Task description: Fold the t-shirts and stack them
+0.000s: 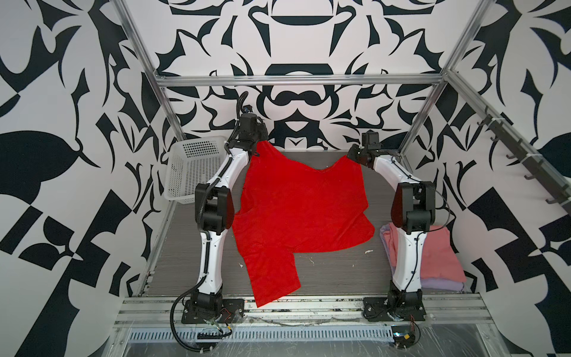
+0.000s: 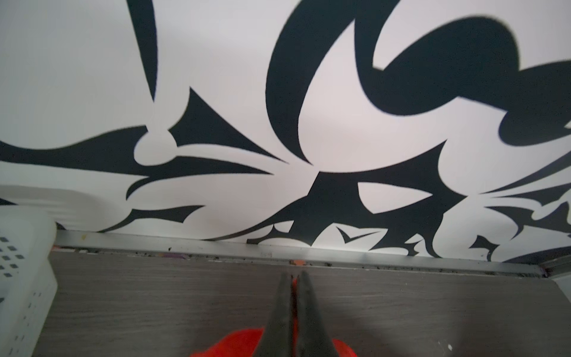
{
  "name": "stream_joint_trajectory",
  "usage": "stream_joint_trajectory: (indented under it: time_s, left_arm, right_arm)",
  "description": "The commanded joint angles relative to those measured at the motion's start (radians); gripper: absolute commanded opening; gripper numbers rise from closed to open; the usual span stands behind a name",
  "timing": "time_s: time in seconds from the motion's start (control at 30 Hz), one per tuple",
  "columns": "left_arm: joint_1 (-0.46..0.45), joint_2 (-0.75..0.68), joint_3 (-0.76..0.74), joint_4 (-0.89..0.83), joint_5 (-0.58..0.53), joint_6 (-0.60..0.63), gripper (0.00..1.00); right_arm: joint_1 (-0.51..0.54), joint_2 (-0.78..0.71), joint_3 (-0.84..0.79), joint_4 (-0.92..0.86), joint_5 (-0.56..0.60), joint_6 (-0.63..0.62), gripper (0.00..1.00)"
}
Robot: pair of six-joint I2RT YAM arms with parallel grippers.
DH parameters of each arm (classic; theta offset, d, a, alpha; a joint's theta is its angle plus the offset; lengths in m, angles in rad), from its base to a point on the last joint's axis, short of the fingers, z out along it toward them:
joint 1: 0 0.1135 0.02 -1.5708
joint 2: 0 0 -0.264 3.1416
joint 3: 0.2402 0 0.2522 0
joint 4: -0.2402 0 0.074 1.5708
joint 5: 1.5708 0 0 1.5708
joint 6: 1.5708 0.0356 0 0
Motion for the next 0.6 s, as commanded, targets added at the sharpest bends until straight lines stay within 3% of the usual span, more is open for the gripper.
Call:
stream_joint_trajectory:
  time_s: [0.0, 0.13, 0.23, 0.4, 0.57]
  left_arm:
    - [0.002, -0.047, 0.011, 0.004, -0.044, -0.004, 0.0]
    - [0.0, -0.137, -0.077, -0.009, -0.062, 0.009, 0.0]
    - [0.001, -0.256, -0.246, 0.007, -0.098, -0.022, 0.0]
    - [-0.009, -0.474, -0.603, 0.046, -0.139, -0.113, 0.0]
    - [-0.018, -0.598, -0.783, -0.066, -0.139, -0.213, 0.0]
  right_arm:
    - [-0.021, -0.05, 0.054, 0.007, 0.02, 0.028, 0.0]
    - [-0.042, -0.081, 0.039, -0.007, -0.015, -0.005, 0.0]
    - [-0.048, -0.125, -0.024, -0.04, -0.05, -0.028, 0.0]
    - [-0.057, -0.249, -0.282, 0.004, -0.029, -0.025, 0.0]
    - [-0.069, -0.23, -0.325, -0.053, -0.073, -0.071, 0.0]
